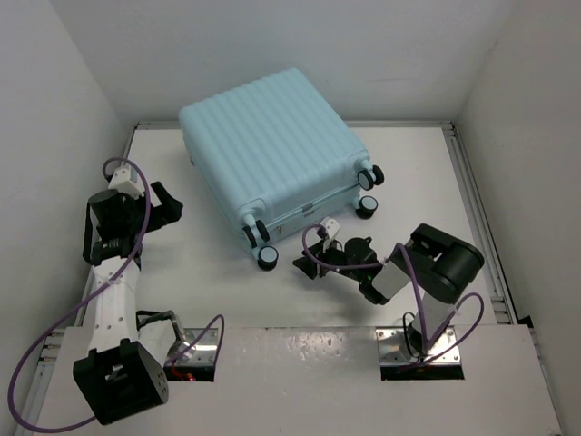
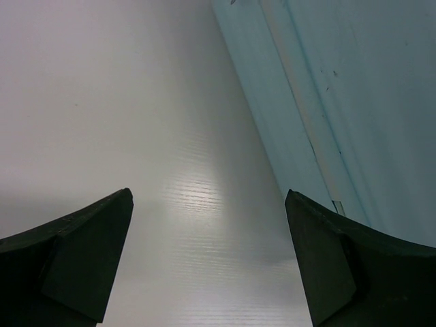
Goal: Pack the luggage
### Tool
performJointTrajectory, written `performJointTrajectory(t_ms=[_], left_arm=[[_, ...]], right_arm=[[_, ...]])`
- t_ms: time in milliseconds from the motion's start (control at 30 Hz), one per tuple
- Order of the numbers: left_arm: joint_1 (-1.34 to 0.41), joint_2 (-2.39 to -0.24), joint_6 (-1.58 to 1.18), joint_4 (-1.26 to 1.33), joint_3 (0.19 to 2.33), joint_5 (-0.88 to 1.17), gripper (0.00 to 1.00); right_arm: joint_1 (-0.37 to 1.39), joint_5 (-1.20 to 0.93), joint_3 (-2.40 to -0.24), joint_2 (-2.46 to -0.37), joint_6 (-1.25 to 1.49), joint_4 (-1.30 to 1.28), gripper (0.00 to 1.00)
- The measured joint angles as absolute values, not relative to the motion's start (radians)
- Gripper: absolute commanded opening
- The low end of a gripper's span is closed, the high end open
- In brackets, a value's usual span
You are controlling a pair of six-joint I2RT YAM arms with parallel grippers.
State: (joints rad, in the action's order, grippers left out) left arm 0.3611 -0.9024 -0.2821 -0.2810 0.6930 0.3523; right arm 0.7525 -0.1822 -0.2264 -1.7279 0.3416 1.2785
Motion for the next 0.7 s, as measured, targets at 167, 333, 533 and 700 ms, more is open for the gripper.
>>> performJointTrajectory(t_ms=[167,333,533,700], left_arm=[[0.362,-0.902,-0.290,-0.276,0.693,0.386,0.99],[0.362,-0.902,-0.293,-0.281,0.693,0.398,0.99],[0.362,-0.909,-0.296,-0.283,0.693,0.401,0.99],[0.362,-0.923,-0.298,-0.284,0.697,0.401,0.99]], right_arm=[[0.717,-0.265,-0.279,-1.797,0.369,1.274,0.54],[0.701,-0.294,-0.337,-1.806,0.395,1.280,0.56],[0.697,-0.299,-0.377,-1.812,0.408,1.279,0.57],[0.696,-0.294,-0.408,-1.816,0.410,1.278,0.59]])
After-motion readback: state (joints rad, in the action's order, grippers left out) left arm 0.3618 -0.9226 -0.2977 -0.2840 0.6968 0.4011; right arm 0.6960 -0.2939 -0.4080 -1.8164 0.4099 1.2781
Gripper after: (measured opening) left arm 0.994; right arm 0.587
